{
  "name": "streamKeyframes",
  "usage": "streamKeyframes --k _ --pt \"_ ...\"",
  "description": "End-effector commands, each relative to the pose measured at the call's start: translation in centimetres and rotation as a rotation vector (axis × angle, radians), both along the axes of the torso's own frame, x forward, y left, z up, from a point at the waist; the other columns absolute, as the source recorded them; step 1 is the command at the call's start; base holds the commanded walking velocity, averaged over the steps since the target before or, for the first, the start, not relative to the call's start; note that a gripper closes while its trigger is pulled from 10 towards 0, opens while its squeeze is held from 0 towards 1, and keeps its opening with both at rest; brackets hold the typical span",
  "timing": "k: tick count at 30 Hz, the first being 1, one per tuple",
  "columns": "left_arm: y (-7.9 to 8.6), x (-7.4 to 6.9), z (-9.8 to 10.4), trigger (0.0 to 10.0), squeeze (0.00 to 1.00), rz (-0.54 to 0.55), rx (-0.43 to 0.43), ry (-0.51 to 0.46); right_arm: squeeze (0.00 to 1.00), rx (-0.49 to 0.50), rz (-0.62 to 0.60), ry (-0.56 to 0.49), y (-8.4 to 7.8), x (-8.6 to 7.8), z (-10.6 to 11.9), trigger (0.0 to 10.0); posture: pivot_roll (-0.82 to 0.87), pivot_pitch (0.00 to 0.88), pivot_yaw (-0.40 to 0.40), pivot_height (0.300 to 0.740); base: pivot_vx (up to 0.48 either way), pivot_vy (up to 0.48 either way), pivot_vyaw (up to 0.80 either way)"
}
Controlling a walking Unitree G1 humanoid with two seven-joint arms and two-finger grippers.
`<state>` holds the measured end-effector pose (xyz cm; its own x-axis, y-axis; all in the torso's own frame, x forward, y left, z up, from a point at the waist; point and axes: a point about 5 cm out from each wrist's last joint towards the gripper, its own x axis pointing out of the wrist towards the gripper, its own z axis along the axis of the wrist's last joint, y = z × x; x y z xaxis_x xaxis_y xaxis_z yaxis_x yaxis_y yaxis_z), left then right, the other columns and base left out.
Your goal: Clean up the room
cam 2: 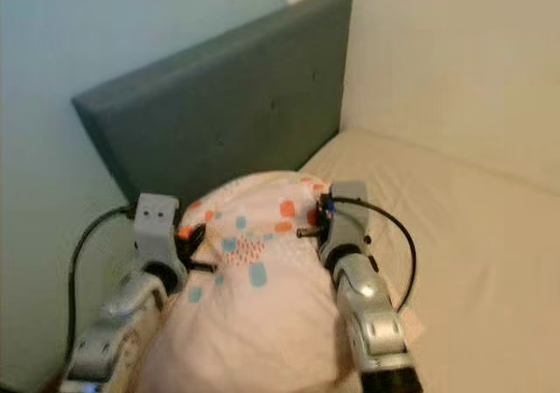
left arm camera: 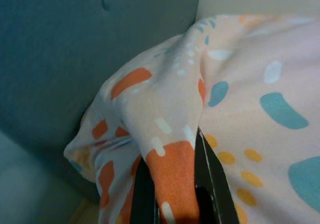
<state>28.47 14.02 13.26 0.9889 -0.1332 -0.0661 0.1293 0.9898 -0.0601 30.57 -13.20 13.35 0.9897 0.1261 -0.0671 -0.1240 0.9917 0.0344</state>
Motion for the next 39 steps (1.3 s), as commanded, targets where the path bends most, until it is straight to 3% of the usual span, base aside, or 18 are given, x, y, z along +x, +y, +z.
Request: streamKeyframes --k 1,11,28,39 --pt "2.91 -0.21 0.42 10.0 0.00 0.135 0.030 -0.034 0.00 0.004 -0.094 -0.040 -1.71 0.14 0.65 10.0 -0.08 0.078 0.016 0.740 0.356 0.000 0.00" --pt "2.87 -0.26 0.32 10.0 0.00 0.125 0.039 -0.028 0.00 0.004 -0.092 -0.036 -1.63 0.08 0.52 10.0 -0.08 0.078 0.017 0.740 0.346 0.000 0.00" --pt "2.86 -0.28 0.08 10.0 0.00 0.102 0.078 -0.021 0.00 0.041 -0.102 -0.029 -1.61 -0.10 0.40 10.0 -0.09 0.070 0.021 0.740 0.000 0.000 0.00" --pt "2.88 -0.30 0.12 10.0 0.00 0.103 0.075 -0.024 0.00 0.040 -0.103 -0.033 -1.68 -0.18 0.42 10.0 -0.08 0.075 0.021 0.740 0.000 0.000 -0.77"
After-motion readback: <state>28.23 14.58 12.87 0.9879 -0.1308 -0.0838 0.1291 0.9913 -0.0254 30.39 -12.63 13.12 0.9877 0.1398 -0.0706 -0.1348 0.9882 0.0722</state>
